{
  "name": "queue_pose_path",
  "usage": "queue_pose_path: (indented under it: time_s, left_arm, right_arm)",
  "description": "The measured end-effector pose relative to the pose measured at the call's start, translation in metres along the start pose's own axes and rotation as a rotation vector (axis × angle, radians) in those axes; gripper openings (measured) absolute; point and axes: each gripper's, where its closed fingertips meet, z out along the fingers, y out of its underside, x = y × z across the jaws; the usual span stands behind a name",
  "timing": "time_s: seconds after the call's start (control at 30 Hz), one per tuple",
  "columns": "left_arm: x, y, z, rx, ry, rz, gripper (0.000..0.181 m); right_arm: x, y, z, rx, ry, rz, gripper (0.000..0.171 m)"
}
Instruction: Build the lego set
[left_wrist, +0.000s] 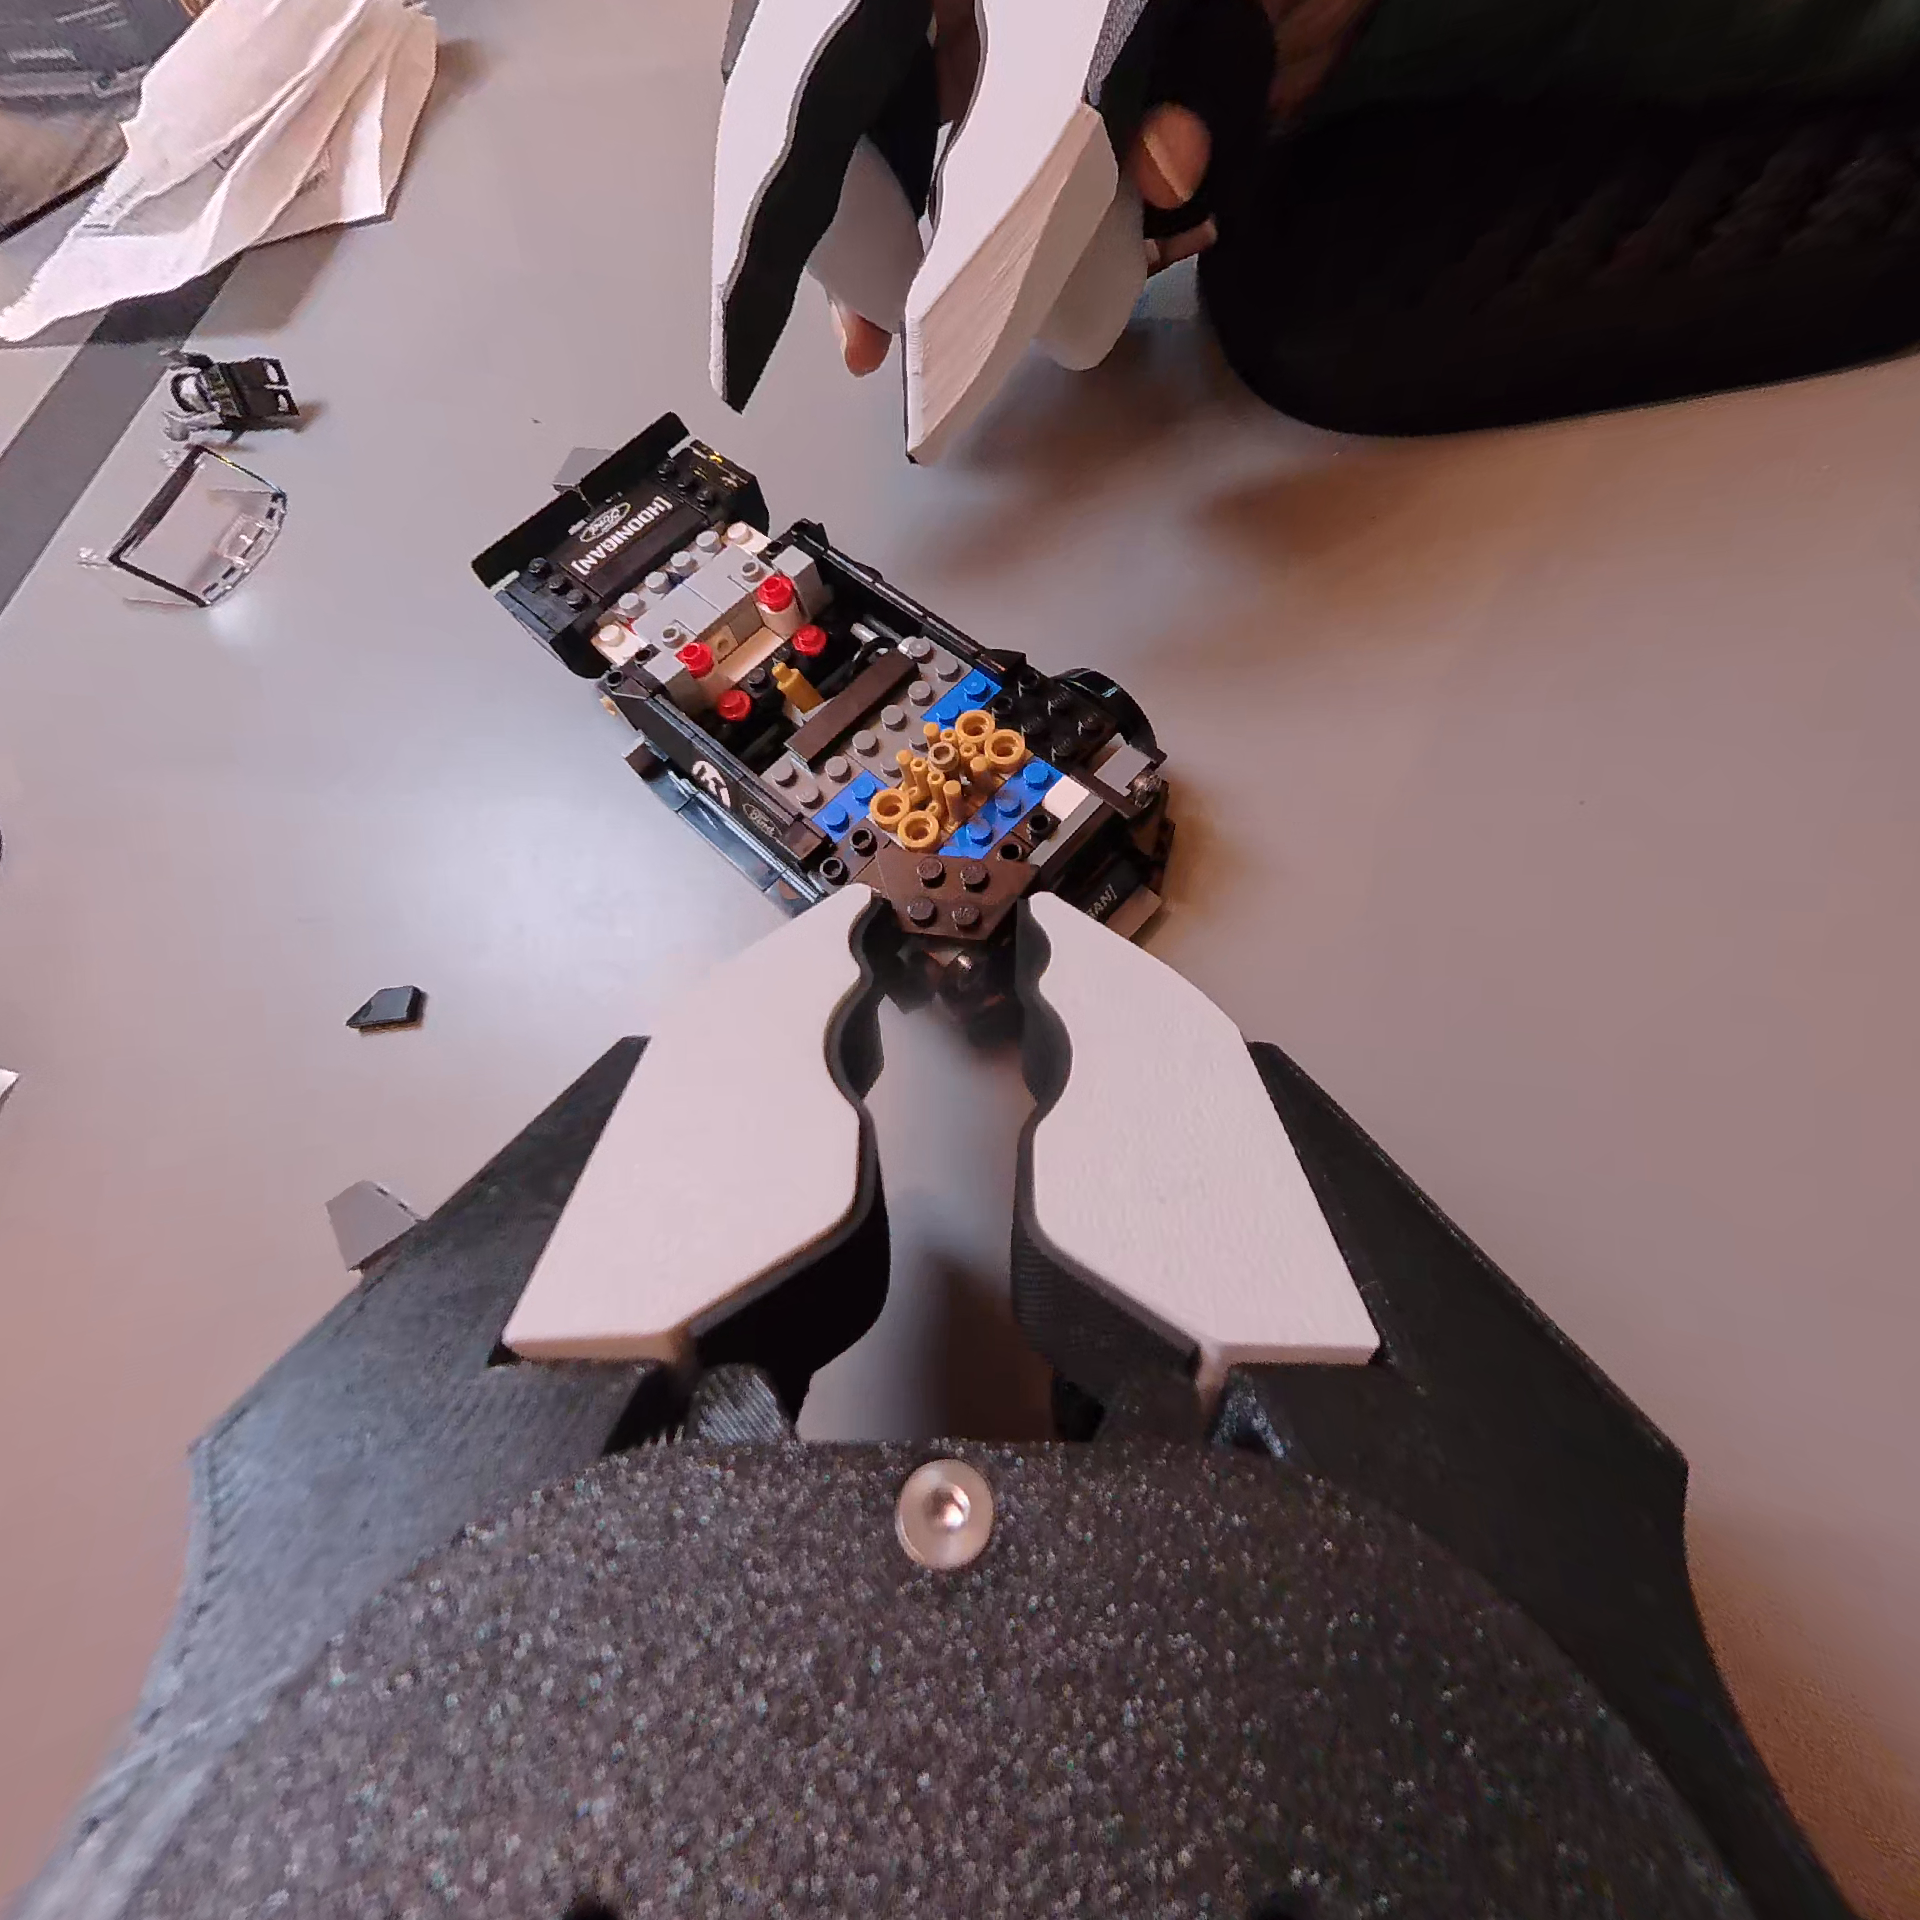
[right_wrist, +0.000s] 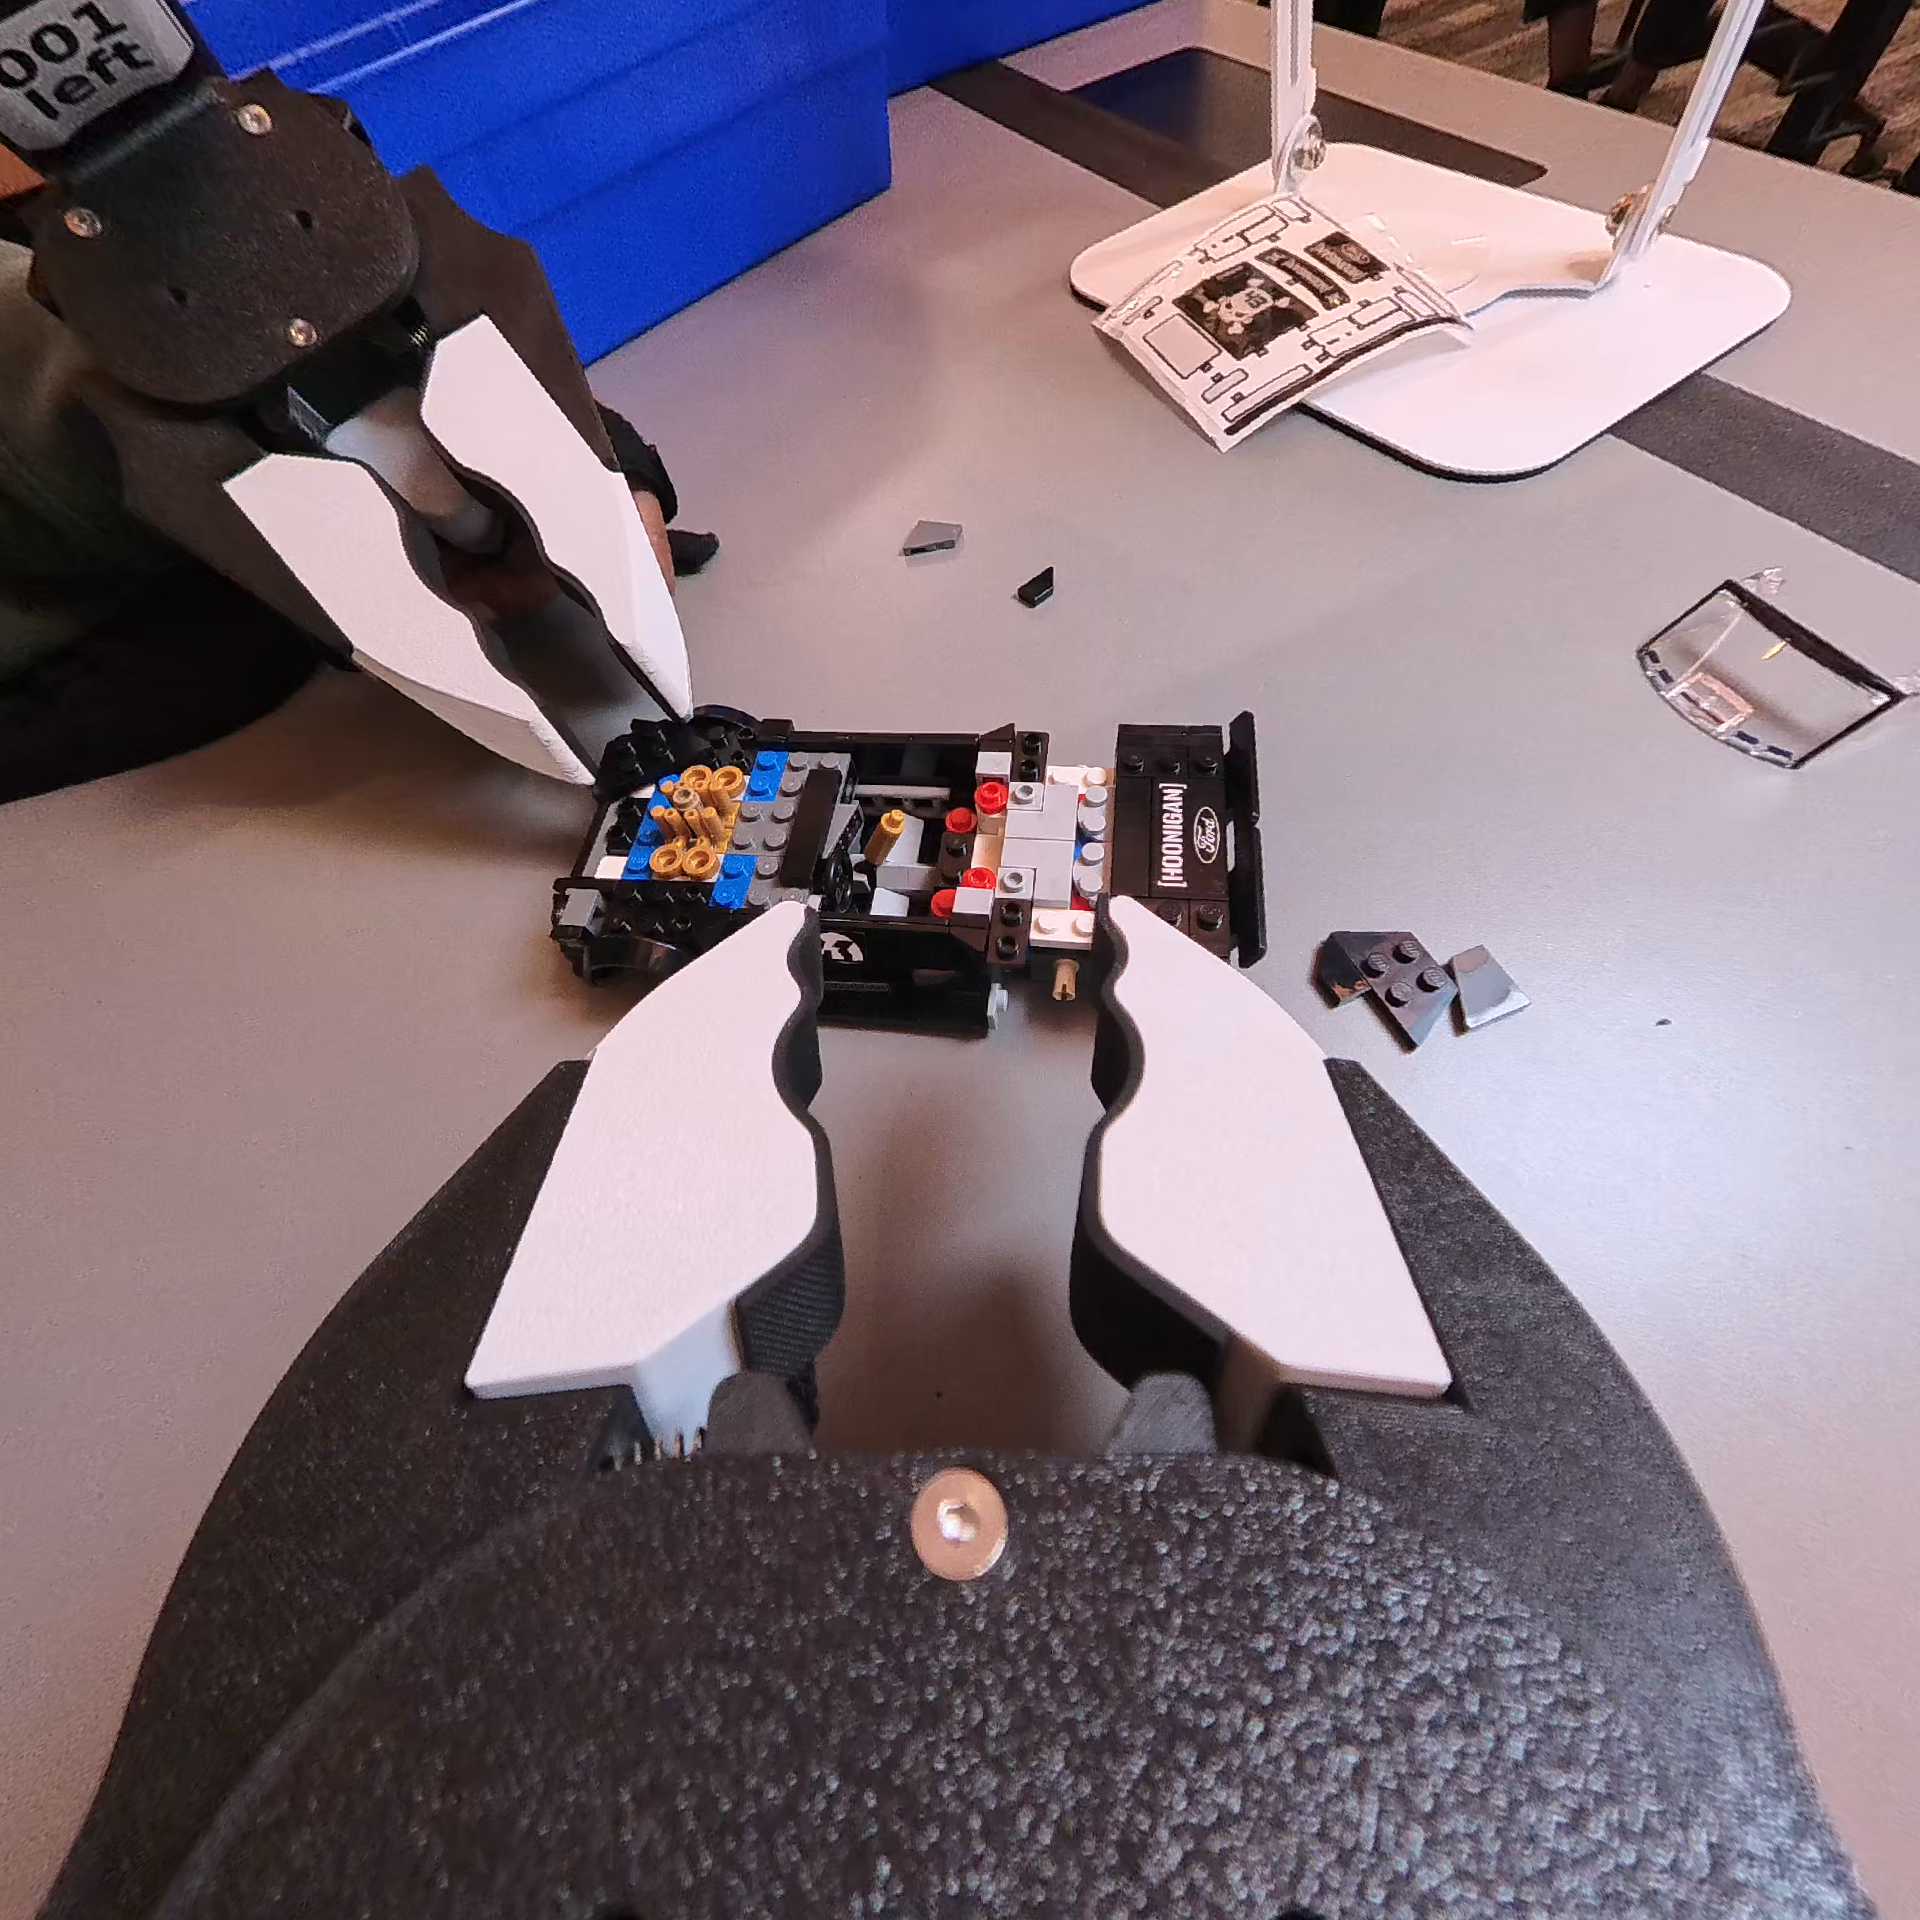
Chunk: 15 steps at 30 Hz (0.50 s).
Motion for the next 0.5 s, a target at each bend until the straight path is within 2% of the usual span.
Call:
queue_pose_path:
  time_s: [0.5]
  left_arm:
    - [0.0001,-0.0019,-0.0051,0.022,0.008,-0.01,0.032]
  right_arm:
    - [0.0003,0.0004,-0.0003,-0.001,0.001,0.0,0.05]
